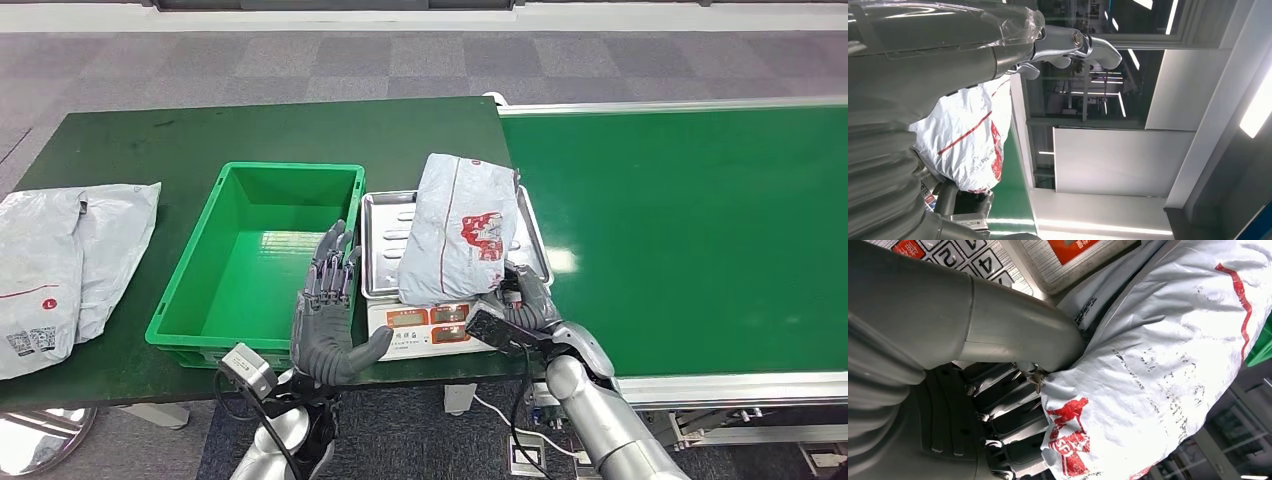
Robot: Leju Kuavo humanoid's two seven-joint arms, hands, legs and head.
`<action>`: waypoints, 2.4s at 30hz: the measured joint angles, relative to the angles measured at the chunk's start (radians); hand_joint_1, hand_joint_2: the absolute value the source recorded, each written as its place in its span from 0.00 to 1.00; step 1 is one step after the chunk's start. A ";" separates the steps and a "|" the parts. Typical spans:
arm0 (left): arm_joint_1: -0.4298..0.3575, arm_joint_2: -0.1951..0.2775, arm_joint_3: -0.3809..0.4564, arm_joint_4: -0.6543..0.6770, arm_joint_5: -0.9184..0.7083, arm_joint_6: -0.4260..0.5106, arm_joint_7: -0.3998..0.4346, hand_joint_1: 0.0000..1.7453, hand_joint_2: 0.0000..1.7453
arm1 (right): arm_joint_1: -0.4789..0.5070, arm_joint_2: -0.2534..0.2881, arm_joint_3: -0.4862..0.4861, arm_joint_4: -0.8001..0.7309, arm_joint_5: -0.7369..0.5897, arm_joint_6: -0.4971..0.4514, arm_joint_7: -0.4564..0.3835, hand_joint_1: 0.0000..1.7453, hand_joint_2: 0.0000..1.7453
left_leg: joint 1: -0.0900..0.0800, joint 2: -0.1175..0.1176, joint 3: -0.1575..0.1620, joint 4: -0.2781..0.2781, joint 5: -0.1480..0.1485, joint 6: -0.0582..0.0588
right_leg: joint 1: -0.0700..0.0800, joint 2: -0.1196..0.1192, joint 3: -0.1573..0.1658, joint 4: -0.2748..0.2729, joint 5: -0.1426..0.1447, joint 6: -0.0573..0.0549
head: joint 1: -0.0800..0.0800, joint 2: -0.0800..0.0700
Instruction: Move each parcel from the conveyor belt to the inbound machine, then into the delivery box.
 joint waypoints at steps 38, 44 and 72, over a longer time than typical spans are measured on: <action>0.017 -0.005 0.015 -0.012 -0.020 -0.007 0.000 0.00 1.00 | 0.080 -0.025 -0.034 -0.204 0.040 0.186 0.215 1.00 1.00 | -0.001 0.004 -0.002 0.000 -0.001 0.001 | 0.000 0.003 -0.002 0.000 0.001 0.001 | 0.000 0.000; 0.017 -0.008 0.015 -0.007 -0.015 -0.004 0.000 0.00 1.00 | 0.064 -0.025 -0.012 -0.148 -0.042 0.099 0.087 0.00 1.00 | -0.001 0.003 -0.002 0.000 -0.001 0.001 | 0.000 0.004 -0.002 0.000 0.001 0.001 | 0.000 0.000; 0.014 -0.010 0.015 0.009 -0.020 -0.007 0.000 0.00 1.00 | 0.099 -0.025 -0.012 -0.215 -0.102 0.068 0.097 0.00 0.00 | -0.001 0.004 -0.002 0.000 -0.001 0.001 | -0.001 0.004 -0.003 0.000 0.001 0.001 | 0.000 0.000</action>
